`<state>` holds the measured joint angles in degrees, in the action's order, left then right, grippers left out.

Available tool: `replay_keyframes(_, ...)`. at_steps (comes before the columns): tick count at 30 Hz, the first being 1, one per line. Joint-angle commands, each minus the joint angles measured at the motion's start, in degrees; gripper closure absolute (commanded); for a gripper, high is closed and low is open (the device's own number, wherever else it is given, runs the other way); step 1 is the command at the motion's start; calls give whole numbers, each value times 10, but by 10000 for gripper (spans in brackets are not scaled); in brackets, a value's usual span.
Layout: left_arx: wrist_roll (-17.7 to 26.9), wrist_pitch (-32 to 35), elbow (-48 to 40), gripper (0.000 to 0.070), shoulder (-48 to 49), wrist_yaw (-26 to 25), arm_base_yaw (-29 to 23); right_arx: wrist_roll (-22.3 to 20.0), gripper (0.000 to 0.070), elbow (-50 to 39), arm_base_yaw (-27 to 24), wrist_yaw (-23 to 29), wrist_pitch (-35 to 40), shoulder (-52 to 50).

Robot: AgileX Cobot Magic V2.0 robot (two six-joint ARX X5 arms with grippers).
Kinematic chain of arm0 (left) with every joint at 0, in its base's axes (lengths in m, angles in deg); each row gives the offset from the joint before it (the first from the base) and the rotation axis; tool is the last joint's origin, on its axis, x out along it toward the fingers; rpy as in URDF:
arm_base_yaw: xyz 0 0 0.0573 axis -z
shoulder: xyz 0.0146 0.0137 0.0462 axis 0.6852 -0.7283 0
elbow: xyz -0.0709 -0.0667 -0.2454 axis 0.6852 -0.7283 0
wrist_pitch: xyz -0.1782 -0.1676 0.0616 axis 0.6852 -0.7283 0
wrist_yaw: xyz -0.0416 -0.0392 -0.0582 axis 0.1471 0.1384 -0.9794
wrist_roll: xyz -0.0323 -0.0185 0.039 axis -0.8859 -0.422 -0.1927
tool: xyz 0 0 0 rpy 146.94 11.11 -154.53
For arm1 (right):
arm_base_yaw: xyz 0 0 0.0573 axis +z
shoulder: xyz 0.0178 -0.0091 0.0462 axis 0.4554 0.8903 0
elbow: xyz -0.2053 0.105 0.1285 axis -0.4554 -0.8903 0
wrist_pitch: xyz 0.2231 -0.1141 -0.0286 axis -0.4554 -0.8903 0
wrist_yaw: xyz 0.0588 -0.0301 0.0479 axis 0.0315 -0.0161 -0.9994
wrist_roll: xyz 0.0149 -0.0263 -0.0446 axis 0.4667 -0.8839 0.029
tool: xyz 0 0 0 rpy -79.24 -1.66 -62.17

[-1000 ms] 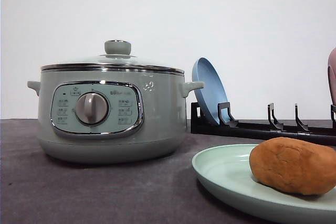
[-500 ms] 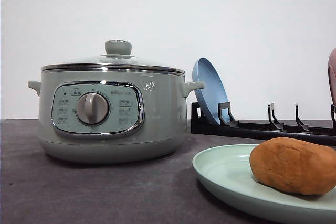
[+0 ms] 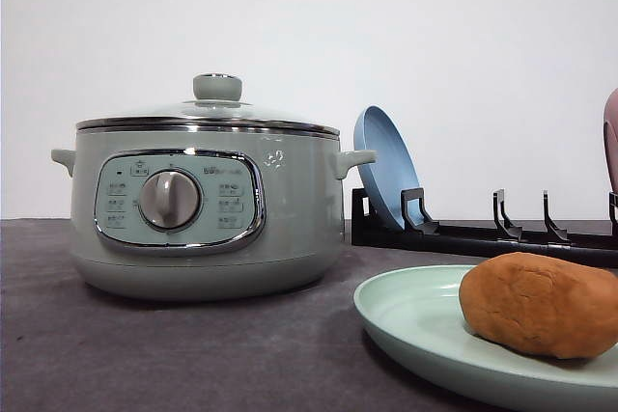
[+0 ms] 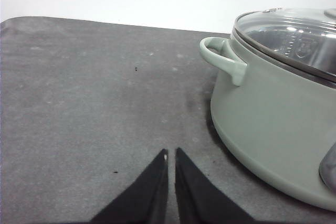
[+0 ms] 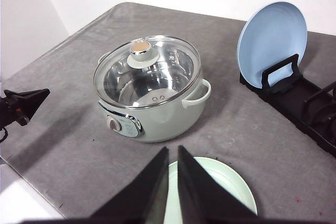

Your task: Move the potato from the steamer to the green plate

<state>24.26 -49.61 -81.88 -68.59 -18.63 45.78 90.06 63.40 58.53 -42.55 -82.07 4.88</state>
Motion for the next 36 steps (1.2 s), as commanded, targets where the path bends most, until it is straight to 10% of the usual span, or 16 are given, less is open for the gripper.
replay_keyframes(1,6,7,-12,683,1,4,1,-5,681,9,2,0,6,3)
replay_keyframes(8,6,7,-12,683,0,4,1,-5,681,9,-16,1,6,1)
replay_keyframes(14,6,7,-12,683,0,4,1,-9,681,-43,-161,-5,85,-12)
replay_keyframes(26,6,7,-12,683,0,4,1,-6,681,-348,-316,4,493,-134)
replay_keyframes(36,6,7,-12,683,0,4,1,-32,684,-566,-348,45,516,-262)
